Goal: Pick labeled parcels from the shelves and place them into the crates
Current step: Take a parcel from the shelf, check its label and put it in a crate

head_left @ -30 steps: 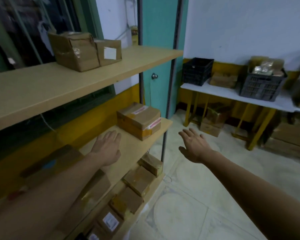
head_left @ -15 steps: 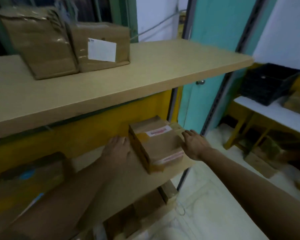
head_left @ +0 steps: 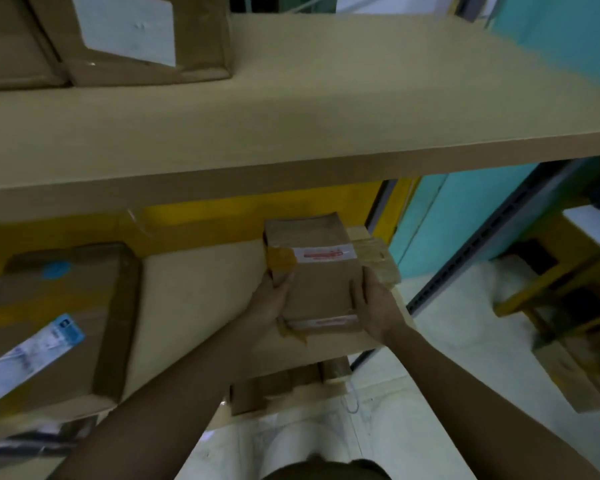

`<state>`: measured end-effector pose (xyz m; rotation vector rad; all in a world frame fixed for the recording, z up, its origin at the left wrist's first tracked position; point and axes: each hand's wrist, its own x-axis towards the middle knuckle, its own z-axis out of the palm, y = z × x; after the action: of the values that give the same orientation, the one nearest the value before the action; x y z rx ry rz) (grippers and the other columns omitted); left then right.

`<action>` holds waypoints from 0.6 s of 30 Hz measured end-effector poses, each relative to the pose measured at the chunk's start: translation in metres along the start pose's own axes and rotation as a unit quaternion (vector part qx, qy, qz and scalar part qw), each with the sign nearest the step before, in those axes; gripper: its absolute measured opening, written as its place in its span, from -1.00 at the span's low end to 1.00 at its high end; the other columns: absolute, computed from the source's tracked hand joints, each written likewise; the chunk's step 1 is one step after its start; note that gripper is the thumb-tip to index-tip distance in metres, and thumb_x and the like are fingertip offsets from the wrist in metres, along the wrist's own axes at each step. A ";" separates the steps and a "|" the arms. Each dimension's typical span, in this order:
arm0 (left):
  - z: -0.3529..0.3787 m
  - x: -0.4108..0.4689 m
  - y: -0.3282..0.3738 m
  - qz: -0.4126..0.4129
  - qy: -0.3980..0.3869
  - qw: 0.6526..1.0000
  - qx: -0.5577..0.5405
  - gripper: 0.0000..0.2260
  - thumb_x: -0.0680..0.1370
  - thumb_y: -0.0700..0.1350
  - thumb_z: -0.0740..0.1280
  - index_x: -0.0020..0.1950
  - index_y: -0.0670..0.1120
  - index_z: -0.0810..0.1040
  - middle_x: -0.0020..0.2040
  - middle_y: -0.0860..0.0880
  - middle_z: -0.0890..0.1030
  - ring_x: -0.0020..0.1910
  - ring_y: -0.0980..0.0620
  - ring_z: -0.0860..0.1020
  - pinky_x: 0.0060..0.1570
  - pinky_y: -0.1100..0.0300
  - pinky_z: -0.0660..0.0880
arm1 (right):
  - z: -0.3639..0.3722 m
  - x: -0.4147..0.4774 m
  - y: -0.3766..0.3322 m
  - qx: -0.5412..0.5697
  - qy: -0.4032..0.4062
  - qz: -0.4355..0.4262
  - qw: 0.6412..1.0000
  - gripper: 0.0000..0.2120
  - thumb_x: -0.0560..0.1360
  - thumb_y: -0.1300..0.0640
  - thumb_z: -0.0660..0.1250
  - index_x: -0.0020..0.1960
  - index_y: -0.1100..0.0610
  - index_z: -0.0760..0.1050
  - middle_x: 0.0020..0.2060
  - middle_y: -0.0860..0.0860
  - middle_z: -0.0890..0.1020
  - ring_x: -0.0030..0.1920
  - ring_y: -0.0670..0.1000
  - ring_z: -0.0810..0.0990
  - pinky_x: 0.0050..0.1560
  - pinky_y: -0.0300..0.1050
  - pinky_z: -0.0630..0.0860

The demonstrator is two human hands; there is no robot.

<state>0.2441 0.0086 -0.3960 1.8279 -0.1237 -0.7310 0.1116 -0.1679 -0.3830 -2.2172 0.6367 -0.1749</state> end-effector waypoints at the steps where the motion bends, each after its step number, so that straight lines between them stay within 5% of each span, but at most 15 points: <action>1: -0.002 -0.002 0.000 0.003 0.009 0.999 -0.035 -0.53 0.64 0.18 0.27 0.48 -0.01 0.41 0.34 0.00 0.57 0.28 -0.05 0.56 0.31 0.04 0.48 | -0.002 -0.001 -0.001 0.026 -0.004 -0.001 1.000 -0.61 0.71 -0.12 0.06 0.45 0.02 0.34 0.10 -0.03 0.64 -0.03 0.02 0.64 0.00 0.02 0.61; 3: -0.014 -0.010 -0.005 -0.020 0.027 0.993 -0.111 -0.69 0.69 0.04 0.24 0.36 -0.09 0.51 0.26 -0.08 0.63 0.18 -0.08 0.61 0.24 0.01 0.53 | -0.006 -0.005 -0.006 0.116 0.018 -0.001 0.993 -0.70 0.72 -0.09 0.07 0.21 -0.04 0.54 -0.01 -0.13 0.65 -0.04 -0.13 0.63 -0.07 -0.26 0.53; 5: -0.038 -0.028 -0.015 -0.041 0.021 0.981 -0.190 -0.71 0.69 0.04 0.21 0.25 -0.09 0.59 0.17 -0.13 0.69 0.09 -0.10 0.67 0.13 -0.02 0.59 | -0.010 -0.009 -0.017 0.238 0.055 0.025 0.969 -0.63 0.72 -0.05 0.06 0.00 -0.04 0.63 -0.12 -0.13 0.69 -0.09 -0.16 0.65 -0.07 -0.25 0.54; 8: -0.074 -0.055 -0.030 -0.059 0.012 0.954 -0.294 -0.67 0.68 0.06 0.19 0.21 -0.12 0.62 0.09 -0.15 0.72 -0.03 -0.10 0.71 -0.13 0.05 0.66 | -0.006 -0.004 -0.029 0.326 0.017 0.074 0.942 -0.71 0.65 -0.16 0.24 0.19 -0.03 0.61 0.08 -0.06 0.67 0.09 -0.05 0.63 0.19 0.03 0.56; 9: -0.082 -0.062 -0.034 -0.063 0.007 0.948 -0.311 -0.66 0.68 0.06 0.18 0.22 -0.14 0.61 0.08 -0.15 0.72 -0.03 -0.10 0.71 -0.16 0.07 0.67 | -0.001 -0.004 -0.034 0.345 -0.024 0.093 0.934 -0.58 0.58 -0.25 0.31 0.33 -0.05 0.54 0.20 -0.02 0.64 0.18 0.00 0.62 0.25 0.10 0.55; 11: -0.090 -0.073 -0.033 -0.061 0.009 0.950 -0.306 -0.64 0.69 0.07 0.16 0.25 -0.14 0.60 0.13 -0.17 0.70 0.03 -0.12 0.70 -0.11 0.06 0.66 | 0.010 -0.009 -0.048 0.406 -0.095 0.132 0.899 -0.43 0.51 -0.33 0.35 0.41 -0.05 0.50 0.25 0.07 0.65 0.21 0.11 0.65 0.25 0.16 0.56; 14: -0.098 -0.079 -0.030 0.009 0.057 0.977 -0.203 -0.64 0.70 0.06 0.20 0.45 -0.04 0.44 0.31 -0.20 0.60 0.19 -0.12 0.63 0.15 -0.02 0.57 | 0.023 -0.017 -0.067 0.446 -0.118 0.123 0.879 -0.55 0.60 -0.23 0.27 0.30 0.06 0.60 0.15 0.12 0.70 0.16 0.16 0.68 0.23 0.18 0.58; 16: -0.103 -0.087 -0.023 0.059 0.083 0.989 -0.111 -0.56 0.68 0.03 0.26 0.55 0.13 0.26 0.34 -0.12 0.53 0.25 -0.08 0.58 0.21 -0.03 0.54 | 0.030 -0.022 -0.075 0.423 -0.104 0.104 0.894 -0.57 0.61 -0.21 0.26 0.28 0.05 0.61 0.15 0.09 0.70 0.17 0.13 0.68 0.27 0.22 0.56; 18: -0.098 -0.101 -0.006 0.097 0.069 0.988 -0.095 -0.64 0.66 0.13 0.27 0.45 0.20 0.37 0.31 -0.03 0.58 0.21 0.03 0.60 0.11 0.10 0.55 | 0.038 -0.029 -0.086 0.376 -0.108 0.068 0.918 -0.61 0.63 -0.21 0.22 0.27 0.01 0.61 0.14 0.03 0.70 0.16 0.07 0.67 0.26 0.19 0.56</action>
<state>0.2137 0.1338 -0.3395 1.6505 -0.1348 -0.4622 0.1320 -0.0807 -0.3425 -1.4185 0.4878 -0.0795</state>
